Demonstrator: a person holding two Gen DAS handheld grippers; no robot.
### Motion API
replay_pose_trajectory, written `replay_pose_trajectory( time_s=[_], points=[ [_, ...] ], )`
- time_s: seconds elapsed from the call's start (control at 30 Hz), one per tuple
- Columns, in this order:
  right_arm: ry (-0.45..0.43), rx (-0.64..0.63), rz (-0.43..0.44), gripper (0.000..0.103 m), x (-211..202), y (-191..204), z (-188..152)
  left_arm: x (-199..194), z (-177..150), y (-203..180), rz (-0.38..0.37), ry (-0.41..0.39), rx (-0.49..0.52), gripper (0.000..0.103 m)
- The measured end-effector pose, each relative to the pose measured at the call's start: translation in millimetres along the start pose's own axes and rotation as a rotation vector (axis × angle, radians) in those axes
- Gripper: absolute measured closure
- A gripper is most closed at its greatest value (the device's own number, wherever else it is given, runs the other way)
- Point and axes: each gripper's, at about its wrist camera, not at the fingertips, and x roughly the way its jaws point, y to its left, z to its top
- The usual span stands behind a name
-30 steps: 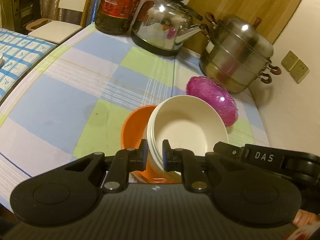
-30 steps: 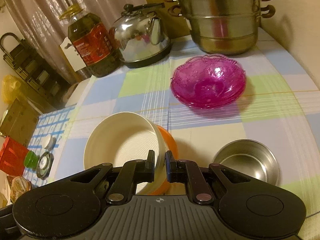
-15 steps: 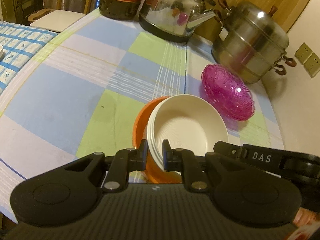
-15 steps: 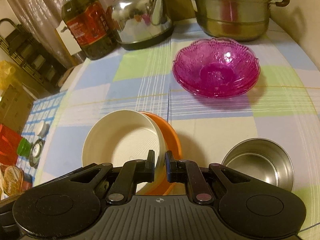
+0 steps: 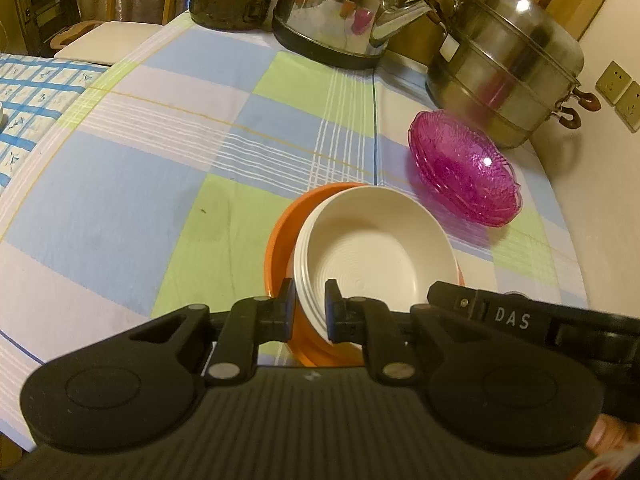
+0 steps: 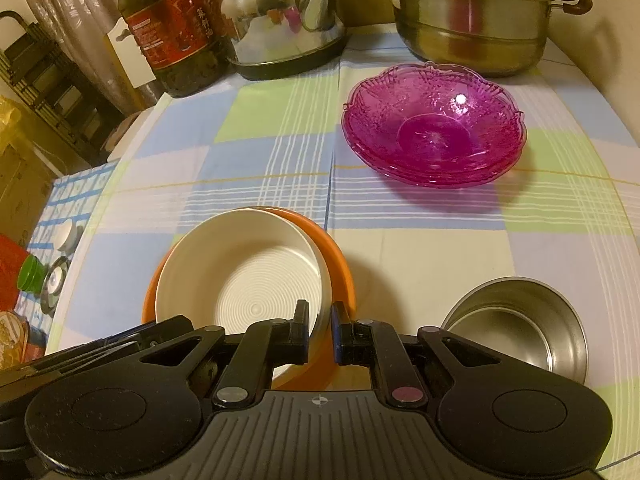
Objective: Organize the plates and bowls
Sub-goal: 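Lower the cream bowl into the orange bowl and open both tools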
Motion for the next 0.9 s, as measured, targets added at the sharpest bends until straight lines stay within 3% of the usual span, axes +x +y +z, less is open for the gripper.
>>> replay_pose_trajectory(
  time_s=[0.17, 0.33, 0.63, 0.8, 0.9],
  points=[
    [0.005, 0.012, 0.005, 0.092, 0, -2, 1, 1, 2, -2, 0.004, 0.011, 0.006, 0.089],
    [0.015, 0.059, 0.023, 0.091, 1, -6, 4, 1, 4, -3, -0.006, 0.019, 0.011, 0.08],
    [0.013, 0.111, 0.057, 0.083, 0, -9, 6, -1, 4, -5, -0.017, 0.011, 0.006, 0.073],
    [-0.036, 0.13, 0.077, 0.071, -8, -9, 8, -9, 8, -3, -0.019, -0.018, -0.007, 0.071],
    [-0.048, 0.128, 0.079, 0.069, -12, -8, 9, -13, 11, -1, -0.024, -0.028, -0.019, 0.071]
  ],
)
